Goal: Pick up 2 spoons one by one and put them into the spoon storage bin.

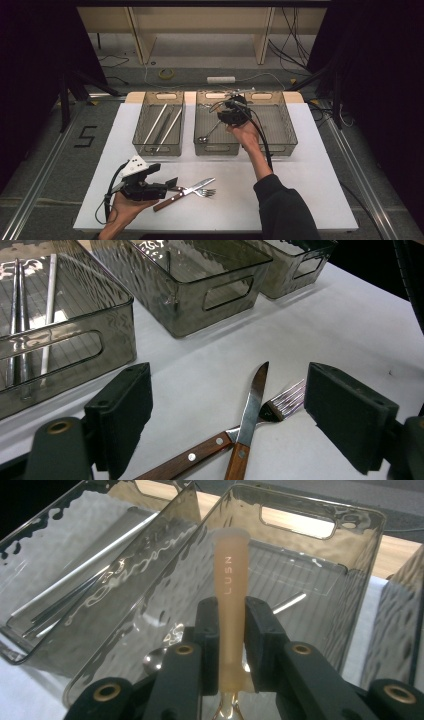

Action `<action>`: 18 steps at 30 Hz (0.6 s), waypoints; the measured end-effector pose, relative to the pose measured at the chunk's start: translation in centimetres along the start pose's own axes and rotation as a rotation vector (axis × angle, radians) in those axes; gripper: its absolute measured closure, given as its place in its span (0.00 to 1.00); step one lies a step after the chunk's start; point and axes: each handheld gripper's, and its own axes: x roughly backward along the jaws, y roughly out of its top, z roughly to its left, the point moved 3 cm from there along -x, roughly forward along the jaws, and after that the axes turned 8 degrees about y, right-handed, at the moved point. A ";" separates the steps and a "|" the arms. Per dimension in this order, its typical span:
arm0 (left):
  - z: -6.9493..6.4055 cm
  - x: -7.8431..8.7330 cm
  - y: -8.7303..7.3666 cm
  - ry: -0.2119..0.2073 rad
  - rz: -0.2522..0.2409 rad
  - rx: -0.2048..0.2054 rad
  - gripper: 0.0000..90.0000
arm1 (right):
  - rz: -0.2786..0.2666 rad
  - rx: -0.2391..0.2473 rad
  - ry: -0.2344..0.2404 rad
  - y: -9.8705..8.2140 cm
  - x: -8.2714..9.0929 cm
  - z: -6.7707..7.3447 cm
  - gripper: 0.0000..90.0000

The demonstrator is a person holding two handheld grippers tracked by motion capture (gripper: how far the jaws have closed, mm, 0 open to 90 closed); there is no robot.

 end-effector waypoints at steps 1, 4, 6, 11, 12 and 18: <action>0.0 0.0 0.0 0.000 -0.001 0.001 0.21 | 0.000 -0.001 -0.001 0.0 -0.2 0.0 0.87; 0.0 0.0 0.0 0.001 0.003 0.000 0.21 | 0.003 -0.005 -0.005 0.1 -0.9 -0.1 0.87; 0.0 0.0 0.0 -0.002 0.002 -0.002 0.21 | 0.009 -0.007 -0.009 0.1 -1.3 -0.2 0.87; 0.0 0.0 0.0 -0.005 0.003 -0.003 0.21 | 0.022 -0.013 -0.022 0.0 -2.1 -0.4 0.86; 0.0 0.0 0.0 -0.006 0.004 -0.003 0.21 | 0.027 -0.018 -0.023 -0.1 -2.2 -0.4 0.86; -0.1 -0.1 -0.1 -0.003 0.010 -0.010 0.21 | 0.035 -0.019 -0.036 -0.3 -2.8 -0.5 0.86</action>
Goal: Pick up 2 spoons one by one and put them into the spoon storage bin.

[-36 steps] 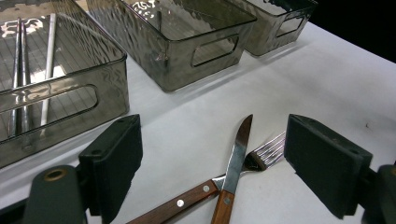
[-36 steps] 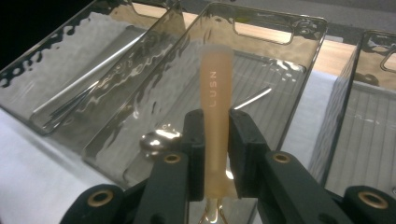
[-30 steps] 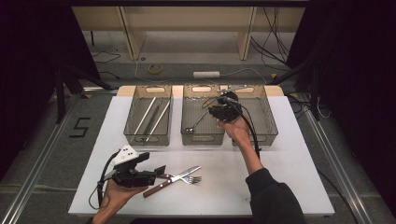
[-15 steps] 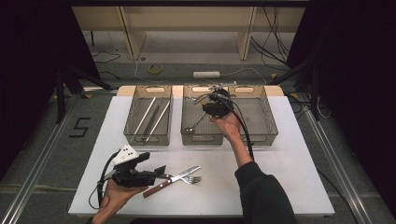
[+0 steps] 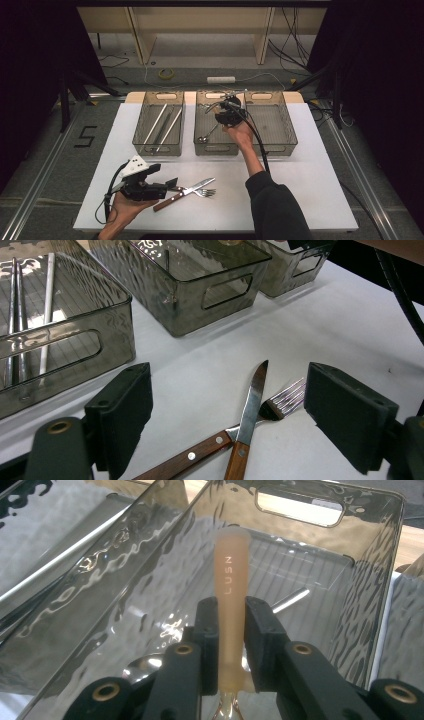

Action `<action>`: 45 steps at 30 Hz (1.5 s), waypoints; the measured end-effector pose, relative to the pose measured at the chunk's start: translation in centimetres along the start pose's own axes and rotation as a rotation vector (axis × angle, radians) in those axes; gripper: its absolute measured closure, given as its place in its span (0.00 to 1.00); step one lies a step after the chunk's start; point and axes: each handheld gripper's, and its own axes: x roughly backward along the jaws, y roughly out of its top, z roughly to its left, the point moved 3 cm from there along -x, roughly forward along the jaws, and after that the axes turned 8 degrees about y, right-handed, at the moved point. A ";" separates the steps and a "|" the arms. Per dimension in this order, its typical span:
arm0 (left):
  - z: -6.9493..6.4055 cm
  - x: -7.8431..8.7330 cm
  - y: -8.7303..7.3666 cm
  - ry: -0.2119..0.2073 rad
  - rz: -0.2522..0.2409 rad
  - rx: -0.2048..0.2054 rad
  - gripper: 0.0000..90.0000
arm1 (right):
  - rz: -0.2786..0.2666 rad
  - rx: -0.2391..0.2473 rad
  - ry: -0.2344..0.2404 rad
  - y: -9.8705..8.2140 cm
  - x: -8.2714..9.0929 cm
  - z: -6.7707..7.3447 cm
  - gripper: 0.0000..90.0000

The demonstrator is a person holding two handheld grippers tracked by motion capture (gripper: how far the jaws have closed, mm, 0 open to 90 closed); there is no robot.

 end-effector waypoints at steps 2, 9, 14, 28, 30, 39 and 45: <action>0.0 0.0 0.0 0.002 0.001 -0.003 0.21 | 0.007 0.000 -0.001 -0.1 -0.2 0.0 0.86; 0.0 -0.1 0.0 0.005 0.002 -0.005 0.21 | 0.016 0.003 -0.008 -0.3 -0.6 0.1 0.86; 0.0 -0.1 0.0 0.005 0.003 -0.007 0.21 | 0.021 0.000 -0.009 -0.4 -0.9 0.1 0.85; -0.1 -0.2 -0.1 0.005 0.011 -0.006 0.21 | 0.013 -0.018 0.061 -0.3 0.0 0.5 0.60; -0.1 -0.2 -0.1 0.003 0.012 -0.005 0.21 | 0.009 -0.003 0.080 -0.3 0.4 0.7 0.57; -0.2 -0.4 -0.2 -0.021 0.051 -0.010 0.21 | -0.036 0.055 0.142 -1.3 3.7 1.6 0.45; -0.3 -0.6 -0.2 -0.036 0.081 -0.014 0.21 | -0.053 0.103 0.194 -3.0 6.2 2.5 0.42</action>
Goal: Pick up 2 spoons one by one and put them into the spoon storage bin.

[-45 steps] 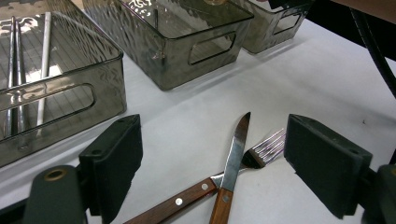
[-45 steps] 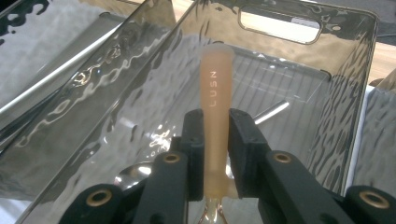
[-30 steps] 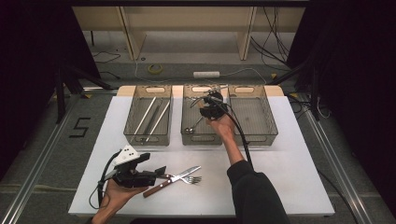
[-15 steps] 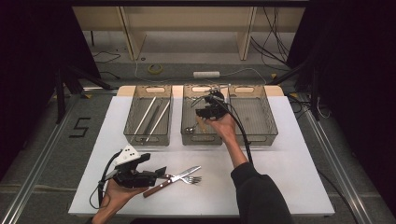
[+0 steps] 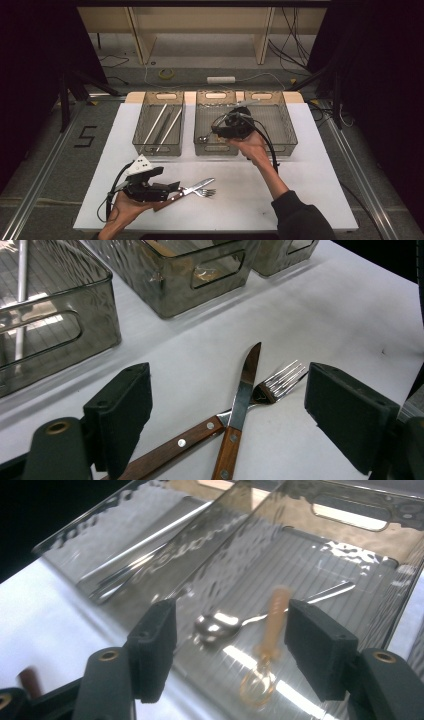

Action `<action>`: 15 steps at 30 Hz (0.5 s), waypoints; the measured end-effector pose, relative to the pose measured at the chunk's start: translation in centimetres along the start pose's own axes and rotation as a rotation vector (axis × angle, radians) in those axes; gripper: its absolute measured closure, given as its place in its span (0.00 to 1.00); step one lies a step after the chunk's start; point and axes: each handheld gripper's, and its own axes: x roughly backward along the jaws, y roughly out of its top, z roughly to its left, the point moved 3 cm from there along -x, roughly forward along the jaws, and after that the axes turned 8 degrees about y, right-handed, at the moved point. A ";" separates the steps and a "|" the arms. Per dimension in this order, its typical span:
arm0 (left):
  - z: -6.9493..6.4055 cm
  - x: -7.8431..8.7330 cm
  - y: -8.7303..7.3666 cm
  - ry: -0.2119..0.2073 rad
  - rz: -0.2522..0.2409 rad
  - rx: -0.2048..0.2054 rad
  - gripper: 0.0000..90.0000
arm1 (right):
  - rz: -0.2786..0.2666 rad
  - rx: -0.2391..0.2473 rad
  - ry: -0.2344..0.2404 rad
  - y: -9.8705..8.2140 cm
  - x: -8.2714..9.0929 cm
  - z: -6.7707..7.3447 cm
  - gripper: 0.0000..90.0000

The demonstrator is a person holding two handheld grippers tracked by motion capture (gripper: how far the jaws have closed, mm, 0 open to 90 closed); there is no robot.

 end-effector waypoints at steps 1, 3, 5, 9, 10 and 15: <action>0.0 0.0 0.0 -0.002 0.006 0.002 0.21 | -0.005 0.011 0.010 -0.3 0.4 0.3 0.42; -0.1 -0.1 0.0 -0.006 0.016 0.005 0.20 | -0.015 0.021 0.027 -0.9 1.1 0.8 0.42; -0.1 -0.2 0.0 -0.008 0.028 0.003 0.20 | -0.020 0.025 0.038 -1.6 1.7 1.2 0.42; -0.2 -0.3 -0.1 -0.011 0.041 0.000 0.20 | -0.031 0.040 0.049 -2.9 2.8 1.7 0.41; -0.2 -0.3 -0.1 -0.012 0.045 0.002 0.20 | -0.036 0.038 0.052 -3.2 3.1 1.8 0.40; -0.3 -0.4 -0.2 -0.013 0.058 -0.004 0.20 | -0.073 0.038 0.069 -4.8 4.4 2.4 0.39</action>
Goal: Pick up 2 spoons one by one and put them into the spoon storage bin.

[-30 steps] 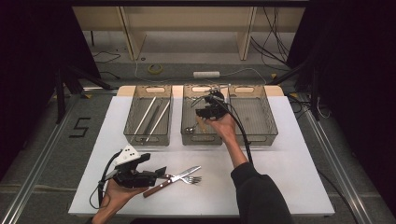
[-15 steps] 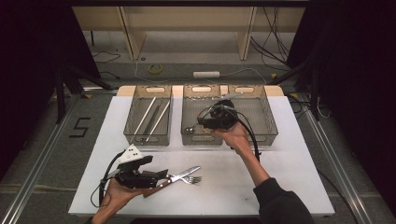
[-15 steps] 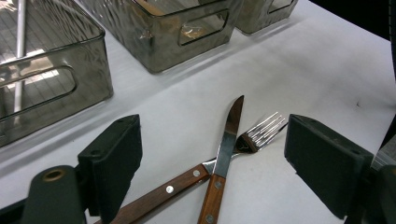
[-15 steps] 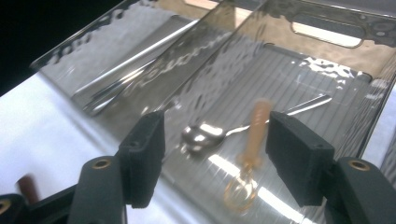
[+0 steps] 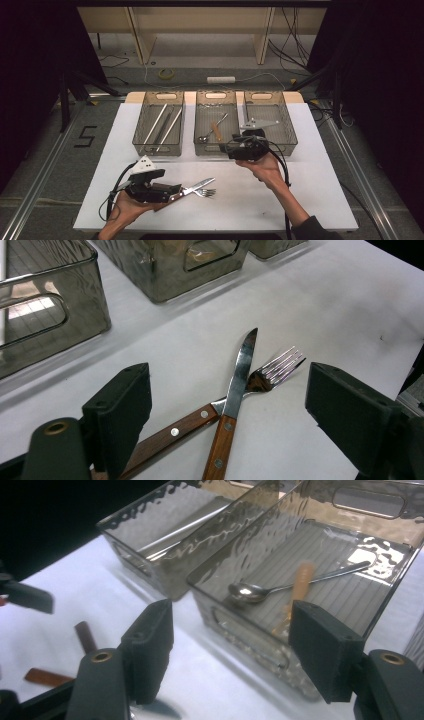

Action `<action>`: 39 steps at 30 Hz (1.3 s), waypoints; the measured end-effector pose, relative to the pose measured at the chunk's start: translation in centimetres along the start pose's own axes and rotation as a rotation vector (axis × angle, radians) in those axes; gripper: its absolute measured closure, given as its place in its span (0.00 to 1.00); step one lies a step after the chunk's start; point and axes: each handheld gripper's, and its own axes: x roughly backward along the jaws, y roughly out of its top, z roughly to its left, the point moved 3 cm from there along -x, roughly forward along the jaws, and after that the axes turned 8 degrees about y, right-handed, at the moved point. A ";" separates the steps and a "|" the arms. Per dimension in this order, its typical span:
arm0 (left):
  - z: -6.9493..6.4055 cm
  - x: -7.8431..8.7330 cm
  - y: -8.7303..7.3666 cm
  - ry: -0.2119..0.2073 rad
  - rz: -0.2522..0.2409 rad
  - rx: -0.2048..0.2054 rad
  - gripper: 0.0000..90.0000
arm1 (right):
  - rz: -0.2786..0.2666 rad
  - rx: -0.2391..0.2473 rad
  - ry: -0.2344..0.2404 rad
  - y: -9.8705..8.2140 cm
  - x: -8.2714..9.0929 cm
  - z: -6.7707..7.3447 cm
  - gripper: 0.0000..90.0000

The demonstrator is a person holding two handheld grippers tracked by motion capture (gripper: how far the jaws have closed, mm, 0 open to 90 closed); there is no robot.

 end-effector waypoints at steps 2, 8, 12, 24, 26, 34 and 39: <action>0.0 0.0 0.0 0.000 0.006 0.000 0.20 | -0.009 0.003 0.013 -0.6 0.5 0.3 0.39; -0.1 -0.3 -0.2 -0.005 0.050 -0.007 0.20 | -0.059 -0.006 0.044 -2.7 1.9 0.8 0.38; -0.4 -0.3 -0.1 -0.004 0.067 -0.020 0.20 | -0.067 0.001 0.050 -3.9 2.8 0.9 0.38; -0.9 -0.6 -0.3 -0.008 0.143 -0.059 0.20 | -0.100 -0.018 0.065 -6.2 4.6 1.1 0.37; -0.9 -0.7 -0.2 -0.008 0.155 -0.062 0.20 | -0.103 -0.015 0.061 -6.5 4.9 1.1 0.37; -1.4 -1.0 -0.3 0.002 0.214 -0.099 0.21 | -0.095 -0.020 0.063 -7.6 5.7 1.0 0.36; -1.7 -1.3 -0.6 0.013 0.256 -0.129 0.21 | -0.095 -0.020 0.064 -7.9 6.0 1.2 0.36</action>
